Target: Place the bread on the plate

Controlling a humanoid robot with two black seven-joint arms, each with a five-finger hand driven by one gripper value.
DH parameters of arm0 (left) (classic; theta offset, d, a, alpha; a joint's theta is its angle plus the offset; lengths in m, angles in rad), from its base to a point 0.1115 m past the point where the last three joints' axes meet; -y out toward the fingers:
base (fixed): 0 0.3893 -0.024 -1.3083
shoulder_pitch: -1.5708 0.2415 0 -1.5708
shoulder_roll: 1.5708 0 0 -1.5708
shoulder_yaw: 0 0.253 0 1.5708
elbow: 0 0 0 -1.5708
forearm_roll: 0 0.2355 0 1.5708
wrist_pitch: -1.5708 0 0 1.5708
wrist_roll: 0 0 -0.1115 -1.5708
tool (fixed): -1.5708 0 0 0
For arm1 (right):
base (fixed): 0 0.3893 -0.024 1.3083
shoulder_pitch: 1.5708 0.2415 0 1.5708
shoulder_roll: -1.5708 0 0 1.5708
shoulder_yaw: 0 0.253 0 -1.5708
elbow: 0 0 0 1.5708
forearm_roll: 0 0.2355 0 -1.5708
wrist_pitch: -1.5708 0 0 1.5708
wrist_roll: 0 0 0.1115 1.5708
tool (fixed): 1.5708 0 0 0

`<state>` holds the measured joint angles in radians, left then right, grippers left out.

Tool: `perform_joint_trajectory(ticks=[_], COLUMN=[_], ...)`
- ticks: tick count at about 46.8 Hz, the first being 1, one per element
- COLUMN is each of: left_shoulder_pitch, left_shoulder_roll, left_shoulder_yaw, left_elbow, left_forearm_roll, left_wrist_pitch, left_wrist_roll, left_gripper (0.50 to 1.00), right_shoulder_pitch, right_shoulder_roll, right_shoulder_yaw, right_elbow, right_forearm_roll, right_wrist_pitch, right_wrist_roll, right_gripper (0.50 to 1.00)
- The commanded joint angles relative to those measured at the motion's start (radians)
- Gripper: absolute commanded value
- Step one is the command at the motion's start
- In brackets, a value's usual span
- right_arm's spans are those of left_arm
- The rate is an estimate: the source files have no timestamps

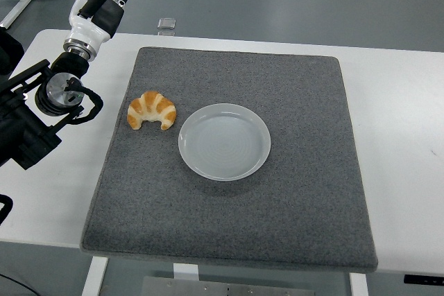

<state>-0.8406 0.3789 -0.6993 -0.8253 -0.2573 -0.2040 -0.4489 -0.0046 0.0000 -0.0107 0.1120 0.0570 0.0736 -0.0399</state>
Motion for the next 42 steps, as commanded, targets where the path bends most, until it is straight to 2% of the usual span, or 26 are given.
perform_joint_trajectory(ticks=[1,5,11,15,22,32,38,42], left_shoulder_pitch=[0.001,0.002,0.0,-0.014,-0.115,-0.219,-0.308,-0.373], left_shoulder_roll=[0.002,0.002,0.029,0.051,0.143,0.224,0.294,0.314], left_shoulder_yaw=[0.0,0.009,0.024,0.086,0.244,0.418,0.638,0.765], left_elbow=[0.0,-0.021,-0.02,-0.028,-0.028,-0.04,-0.109,-0.156], left_forearm_roll=[0.001,0.009,0.012,0.047,0.275,0.535,0.703,0.786], left_wrist_pitch=[0.0,0.003,-0.009,-0.011,-0.011,-0.041,-0.074,-0.074], left_wrist_roll=[-0.001,-0.02,-0.019,-0.016,-0.014,-0.013,-0.01,-0.01], left_gripper=[0.994,0.994,0.994,0.994,0.994,0.994,0.994,0.994], right_shoulder_pitch=[0.0,0.0,0.0,0.0,0.0,0.0,0.0,0.0], right_shoulder_roll=[0.0,0.0,0.0,0.0,0.0,0.0,0.0,0.0], right_shoulder_yaw=[0.0,0.0,0.0,0.0,0.0,0.0,0.0,0.0], right_elbow=[0.0,0.0,0.0,0.0,0.0,0.0,0.0,0.0], right_forearm_roll=[0.001,0.0,0.001,0.0,0.0,0.0,0.0,0.0], right_wrist_pitch=[0.0,0.0,0.0,0.0,0.0,0.0,0.0,0.0], right_wrist_roll=[0.0,0.0,0.0,0.0,0.0,0.0,0.0,0.0], right_gripper=[0.952,0.952,0.952,0.952,0.952,0.952,0.952,0.952])
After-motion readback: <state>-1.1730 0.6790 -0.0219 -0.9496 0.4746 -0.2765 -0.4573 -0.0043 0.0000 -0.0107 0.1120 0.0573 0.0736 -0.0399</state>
